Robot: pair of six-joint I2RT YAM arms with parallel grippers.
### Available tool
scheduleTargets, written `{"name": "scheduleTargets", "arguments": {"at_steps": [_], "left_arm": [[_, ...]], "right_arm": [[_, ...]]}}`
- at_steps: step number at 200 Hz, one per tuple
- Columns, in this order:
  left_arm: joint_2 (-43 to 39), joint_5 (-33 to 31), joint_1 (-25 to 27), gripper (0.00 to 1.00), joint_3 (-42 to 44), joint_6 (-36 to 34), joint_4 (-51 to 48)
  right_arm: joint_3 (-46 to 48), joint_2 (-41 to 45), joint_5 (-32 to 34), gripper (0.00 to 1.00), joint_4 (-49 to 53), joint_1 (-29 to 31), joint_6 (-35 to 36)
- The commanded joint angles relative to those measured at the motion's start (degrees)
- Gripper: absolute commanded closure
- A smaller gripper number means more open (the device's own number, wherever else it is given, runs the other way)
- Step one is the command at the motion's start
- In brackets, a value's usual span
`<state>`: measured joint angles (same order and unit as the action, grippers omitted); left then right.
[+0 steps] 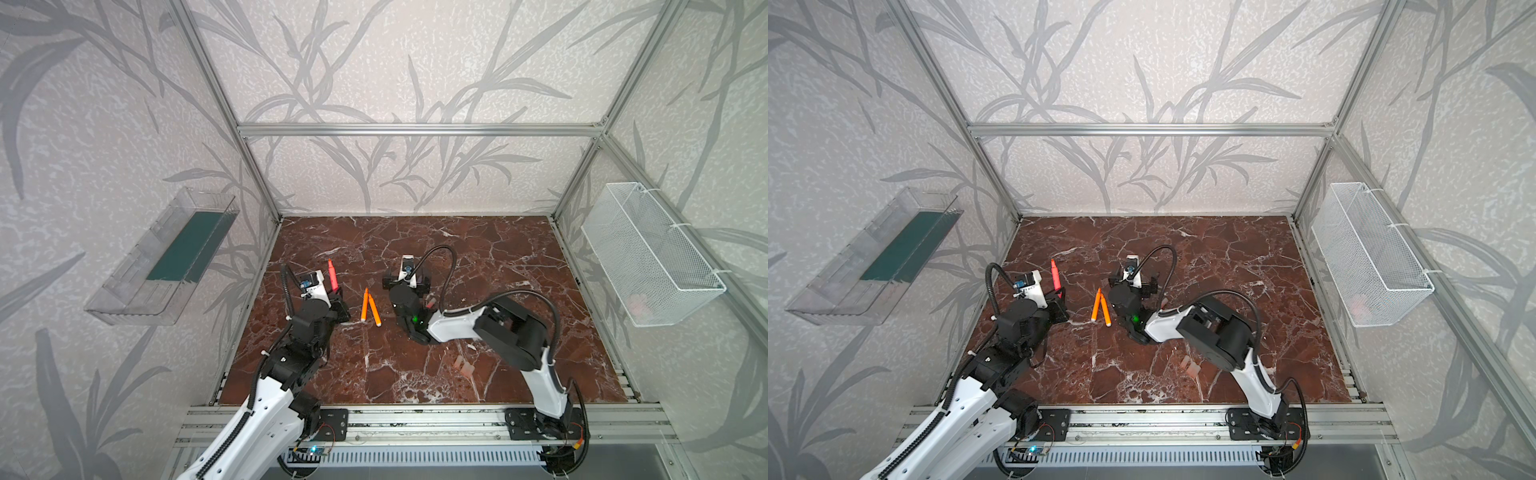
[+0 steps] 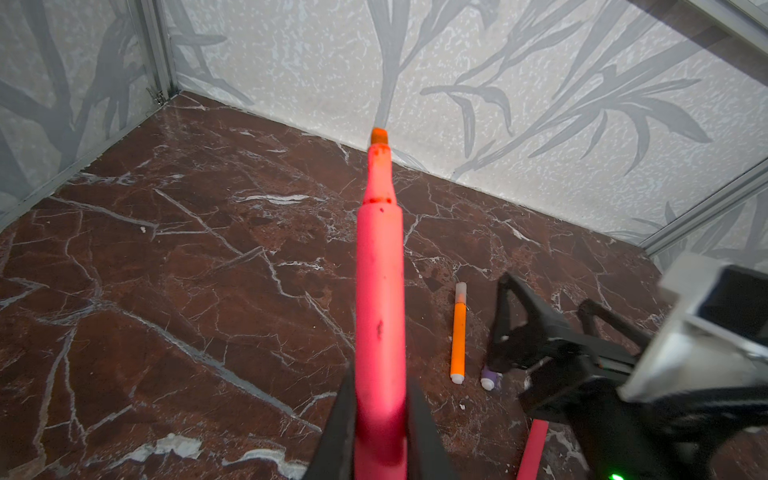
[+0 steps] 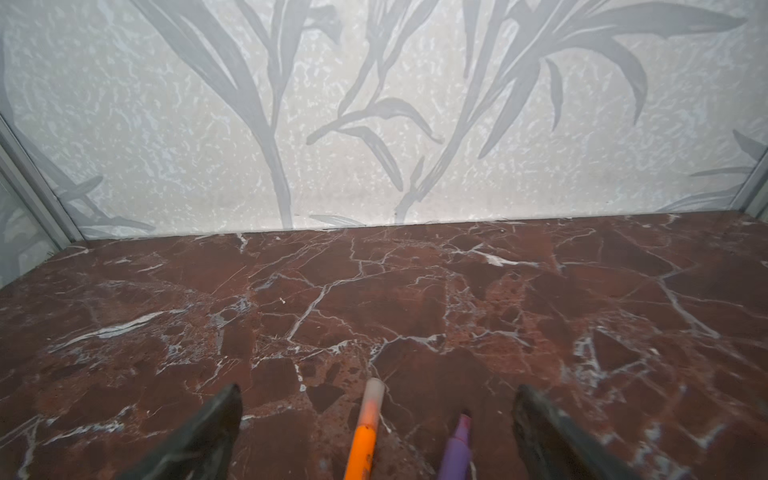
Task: Insert the pens into the pen caps
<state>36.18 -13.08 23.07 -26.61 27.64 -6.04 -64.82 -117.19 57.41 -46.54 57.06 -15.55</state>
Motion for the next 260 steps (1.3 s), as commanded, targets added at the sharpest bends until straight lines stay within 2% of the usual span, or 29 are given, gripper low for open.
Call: {"name": "scheduleTargets", "arguments": {"at_steps": [1,23,42,59,96,126,162,200,260], "left_arm": [[-0.1,1.0,-0.2,1.0,0.4,0.2,-0.4],[0.4,2.3,-0.2,1.0,0.4,0.1,0.0],[1.3,4.2,-0.2,1.0,0.3,-0.1,0.5],[2.8,6.2,-0.1,1.0,0.0,-0.5,0.8],[6.0,11.5,-0.1,1.0,-0.6,-0.8,1.4],[8.4,16.7,0.0,1.0,-0.7,-0.7,3.0],[10.4,18.0,0.0,1.0,-1.3,-0.9,3.3],[13.2,19.1,0.1,1.0,-1.3,-1.2,5.3],[18.2,22.3,0.7,1.0,-2.2,-0.9,9.8]], "right_arm": [[4.7,12.9,-1.2,0.01,12.1,-0.5,-8.4],[8.8,23.0,-1.0,0.0,29.6,-2.2,-18.7],[10.8,28.4,-4.6,0.06,42.9,-4.9,-27.8],[11.6,30.1,-10.1,0.15,49.5,-7.0,-30.1],[11.4,28.1,-16.0,0.37,59.8,-11.9,-33.7],[10.6,25.1,-21.3,0.48,64.7,-16.1,-35.3],[12.3,26.5,-22.3,0.47,68.9,-16.2,-38.1],[17.3,28.9,-28.3,0.46,68.2,-16.3,-39.9],[21.5,29.5,-31.2,0.46,68.3,-16.3,-41.5]]}}
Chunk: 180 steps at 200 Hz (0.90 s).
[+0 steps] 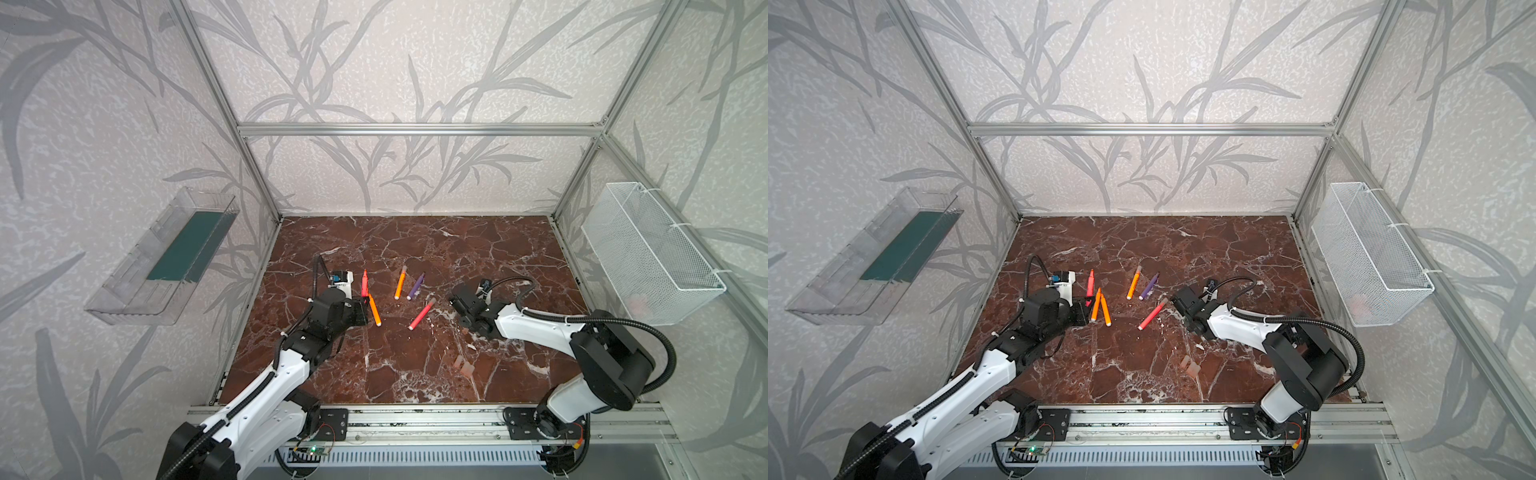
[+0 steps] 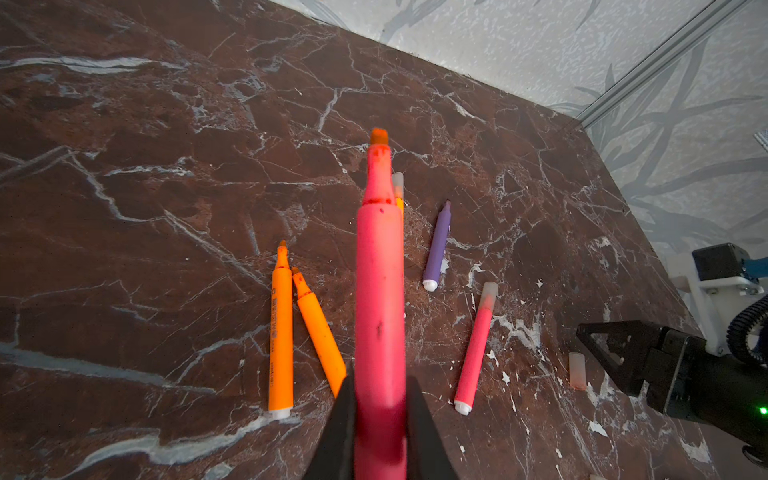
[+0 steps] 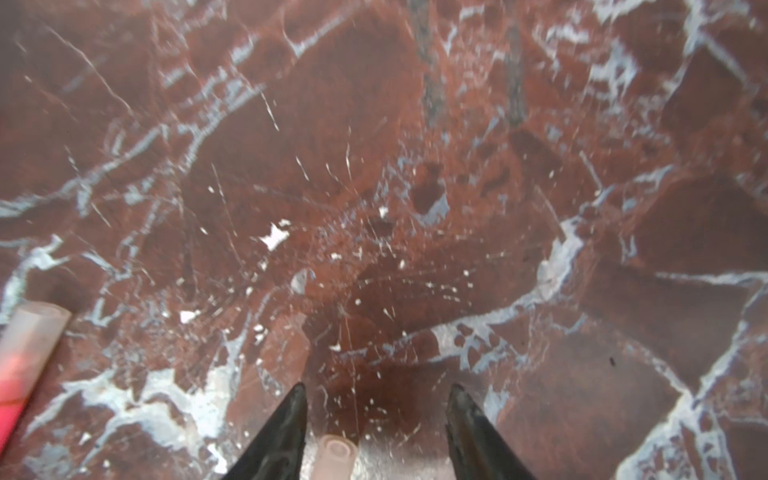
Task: Insert the pens into the pen caps
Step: 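Lower the right gripper onto a translucent pink cap and close on it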
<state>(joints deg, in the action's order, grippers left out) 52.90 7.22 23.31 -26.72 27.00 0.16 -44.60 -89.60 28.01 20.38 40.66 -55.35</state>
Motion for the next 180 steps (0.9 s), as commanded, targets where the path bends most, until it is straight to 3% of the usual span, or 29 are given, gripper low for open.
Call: {"name": "scheduleTargets", "arguments": {"at_steps": [1,111,180], "left_arm": [[1.6,2.1,0.5,1.0,-2.1,-0.3,3.7],[6.8,2.3,3.1,1.0,-4.1,-0.7,6.1],[6.6,0.6,3.9,1.0,-3.8,-0.7,6.3]], "right_arm": [[1.3,1.9,-1.8,0.46,1.3,0.1,-1.8],[2.2,-0.4,-6.7,0.49,-2.4,0.2,-0.9],[3.8,4.2,-6.8,0.46,-0.4,3.5,-3.4]]}}
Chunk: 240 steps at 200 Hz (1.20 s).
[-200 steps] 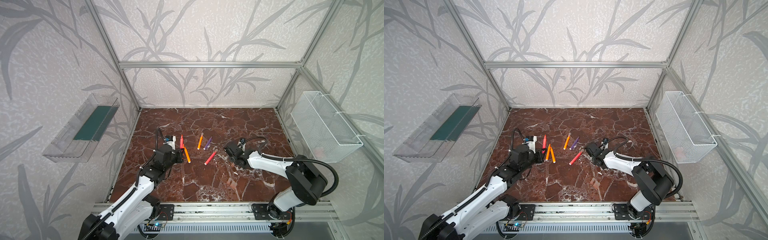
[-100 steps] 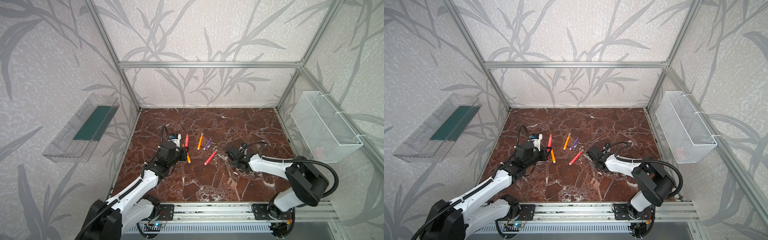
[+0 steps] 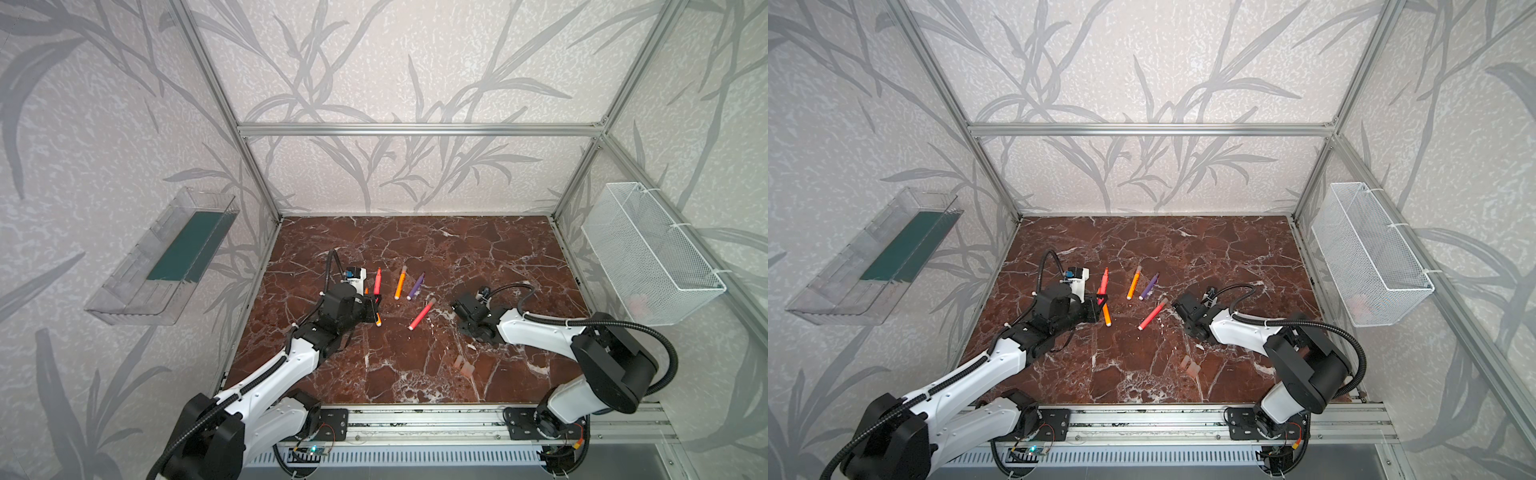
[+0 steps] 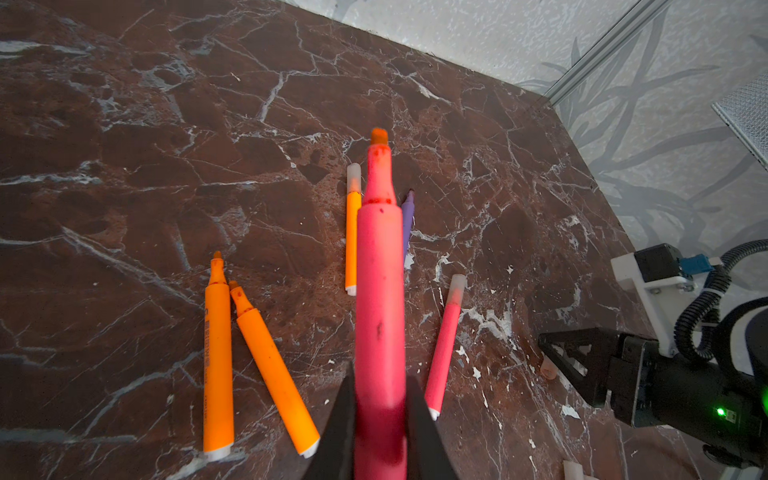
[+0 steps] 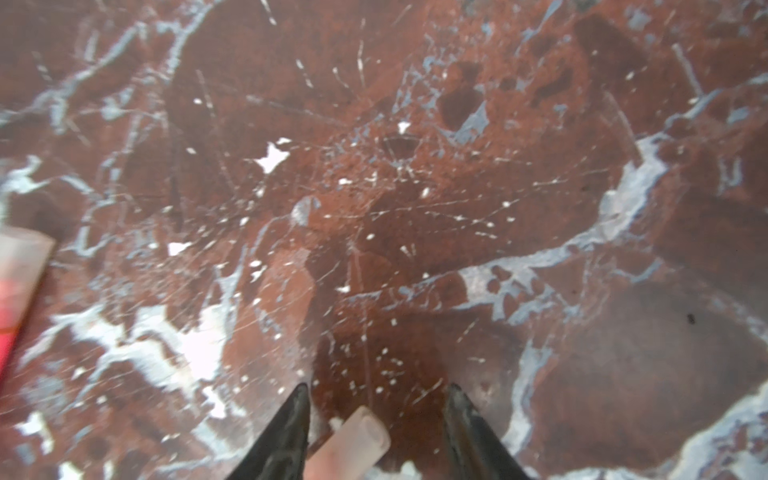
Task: Insert the pens into the pen caps
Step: 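Lower the right gripper onto a translucent pink cap and close on it, then lift the cap with the right gripper and swing it toward the left gripper's marker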
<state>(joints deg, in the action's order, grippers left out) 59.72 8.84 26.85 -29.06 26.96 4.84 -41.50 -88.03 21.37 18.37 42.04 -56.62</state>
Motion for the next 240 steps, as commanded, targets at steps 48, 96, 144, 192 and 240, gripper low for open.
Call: {"name": "scheduleTargets", "arguments": {"at_steps": [48,96,144,192,240], "left_arm": [[-0.7,-1.0,1.0,1.0,-1.1,-0.5,1.6],[-3.3,-2.1,1.4,1.0,-0.4,-0.7,0.1],[-4.5,-2.8,1.6,1.0,-0.6,-1.0,-0.9],[-3.7,-2.6,1.8,1.0,-1.0,-0.9,-0.5],[-3.5,-2.6,2.1,1.0,-1.2,-0.9,-0.5]], "right_arm": [[3.6,2.4,-0.3,0.46,-1.3,4.6,-5.8],[1.4,-1.3,-1.3,0.47,-3.4,4.6,-4.3],[-2.9,-3.8,1.6,0.5,0.7,6.3,-2.9],[-3.7,-3.0,5.0,0.56,4.3,6.9,-2.7],[-3.3,-2.8,5.7,0.57,5.1,6.9,-2.6]]}}
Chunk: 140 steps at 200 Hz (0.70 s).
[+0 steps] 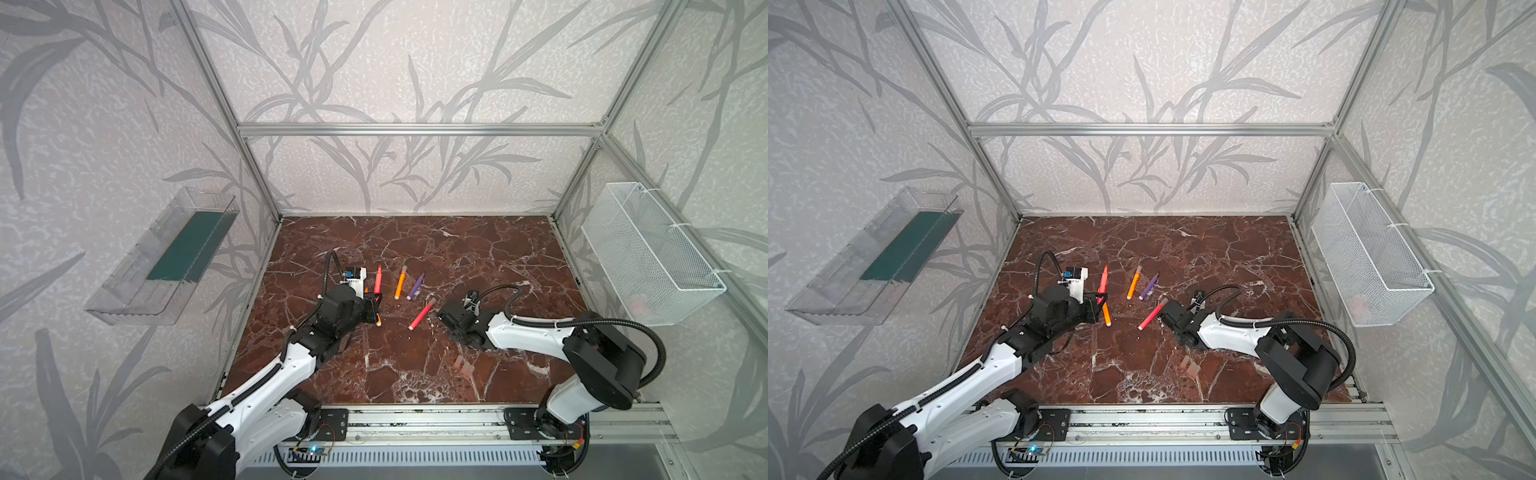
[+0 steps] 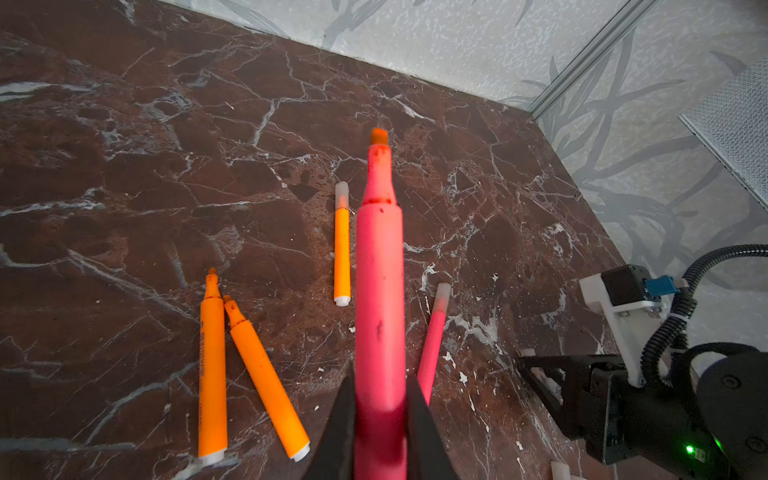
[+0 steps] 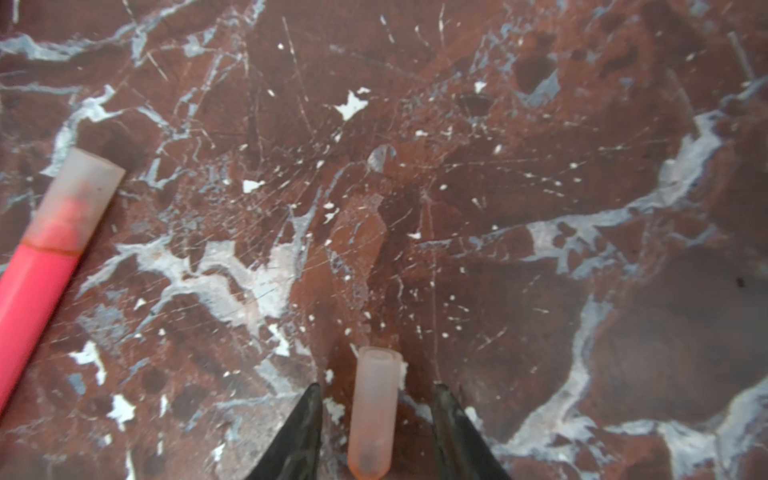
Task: Insert the pens into the pen caps
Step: 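Lift the cap with the right gripper and swing it toward the left gripper's marker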
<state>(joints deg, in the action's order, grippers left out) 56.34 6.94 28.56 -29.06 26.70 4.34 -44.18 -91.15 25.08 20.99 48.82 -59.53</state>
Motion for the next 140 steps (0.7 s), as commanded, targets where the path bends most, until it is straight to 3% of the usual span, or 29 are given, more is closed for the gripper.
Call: {"name": "scheduleTargets", "arguments": {"at_steps": [1,56,140], "left_arm": [[-0.1,-0.7,0.4,1.0,-1.2,-0.6,0.0],[0.1,-0.9,0.7,1.0,-1.2,-0.7,-0.1],[0.1,-1.1,1.0,1.0,-1.1,-0.9,-0.1]], "right_arm": [[-0.6,0.4,2.0,0.57,2.4,0.1,0.2],[-1.8,-2.7,3.1,0.58,2.2,-0.1,0.2],[0.7,-3.5,0.8,0.77,-2.0,-1.0,-0.4]]}}
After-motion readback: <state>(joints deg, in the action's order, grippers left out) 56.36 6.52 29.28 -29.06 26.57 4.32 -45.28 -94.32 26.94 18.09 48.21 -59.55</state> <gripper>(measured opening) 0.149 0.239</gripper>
